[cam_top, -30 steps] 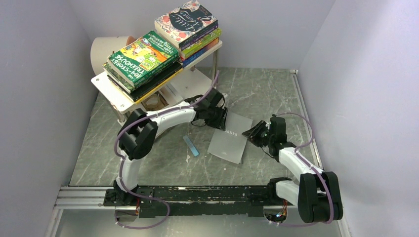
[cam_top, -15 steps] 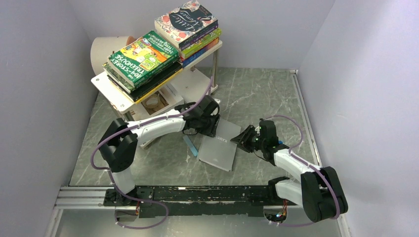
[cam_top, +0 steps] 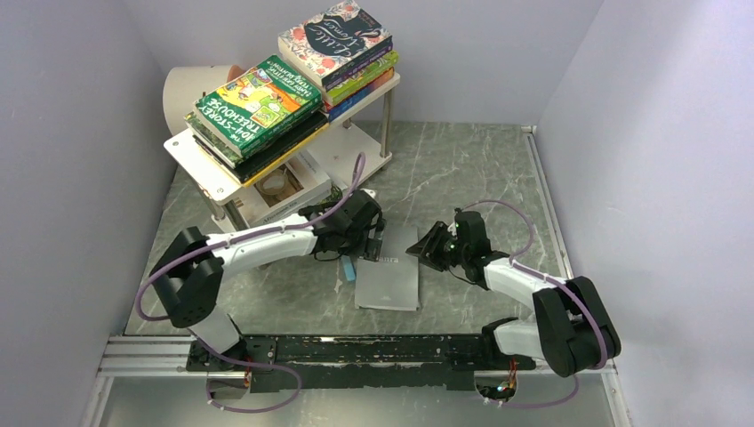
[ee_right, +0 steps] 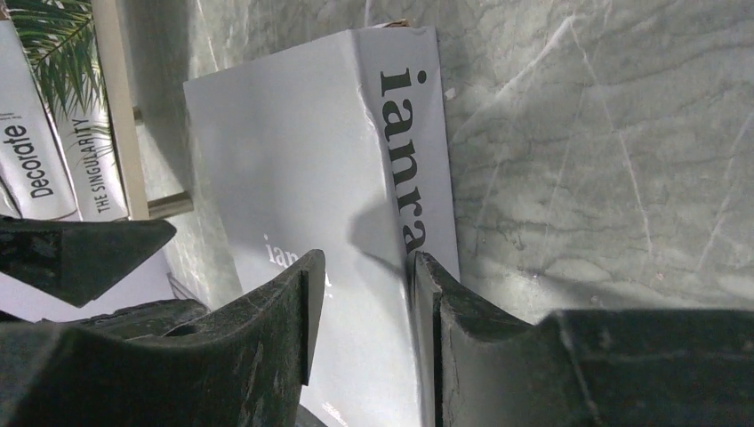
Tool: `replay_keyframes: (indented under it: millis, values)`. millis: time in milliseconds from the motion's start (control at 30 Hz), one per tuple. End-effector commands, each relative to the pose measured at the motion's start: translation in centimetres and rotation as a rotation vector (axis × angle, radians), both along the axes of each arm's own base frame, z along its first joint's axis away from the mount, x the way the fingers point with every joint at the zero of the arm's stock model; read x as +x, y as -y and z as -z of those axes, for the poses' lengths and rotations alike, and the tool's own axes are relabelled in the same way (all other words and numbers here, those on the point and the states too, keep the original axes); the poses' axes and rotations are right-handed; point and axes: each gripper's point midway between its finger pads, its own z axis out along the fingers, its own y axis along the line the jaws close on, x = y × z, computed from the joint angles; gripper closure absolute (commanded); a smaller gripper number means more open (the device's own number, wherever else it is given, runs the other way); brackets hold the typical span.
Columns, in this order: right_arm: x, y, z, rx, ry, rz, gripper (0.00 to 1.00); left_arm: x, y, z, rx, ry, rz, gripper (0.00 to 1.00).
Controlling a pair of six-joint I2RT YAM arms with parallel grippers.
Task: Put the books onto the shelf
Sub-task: Move the book to the center of the board, then pick up the book from the center of the board.
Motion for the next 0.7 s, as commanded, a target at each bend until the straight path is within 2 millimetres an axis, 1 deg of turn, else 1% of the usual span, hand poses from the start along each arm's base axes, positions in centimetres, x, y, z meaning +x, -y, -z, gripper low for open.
replay_keyframes:
  millis: [0,100,233,333,367,400,467,567,667]
  values:
    - [1.0,-0.3,-0.7,-0.021,0.052,-0.017,0.55,0.8,-1.0,-1.8,-0.050,0.067,-0.108,0.09]
    - [1.0,-0.2,-0.6,-0.024,0.055,-0.011,0.55,-0.2,-1.1,-1.5,-0.084,0.033,-0.121,0.08]
    - [1.1,0.3,-0.7,-0.068,0.070,-0.010,0.51,-2.2,-1.3,0.5,-0.152,-0.049,-0.152,0.08]
    - [0.9,0.8,-0.6,-0.098,0.069,-0.012,0.48,-3.4,-0.4,1.1,-0.235,-0.087,-0.120,0.11]
    - [0.7,0.7,-0.5,-0.099,0.063,-0.020,0.48,-3.7,0.2,1.0,-0.271,-0.102,-0.097,0.14]
    - [0.5,0.6,-0.4,-0.094,0.056,-0.031,0.48,-4.0,0.7,1.0,-0.296,-0.109,-0.077,0.19]
    - [0.0,0.3,-0.1,-0.075,0.039,-0.045,0.48,-4.4,1.7,0.7,-0.345,-0.125,-0.037,0.28]
    - [-0.8,-0.4,0.0,-0.028,0.022,-0.065,0.49,-4.4,2.5,0.3,-0.351,-0.131,0.001,0.39]
    - [-1.6,-1.1,-0.2,0.031,0.007,-0.083,0.50,-4.6,3.5,-0.9,-0.395,-0.127,0.055,0.46]
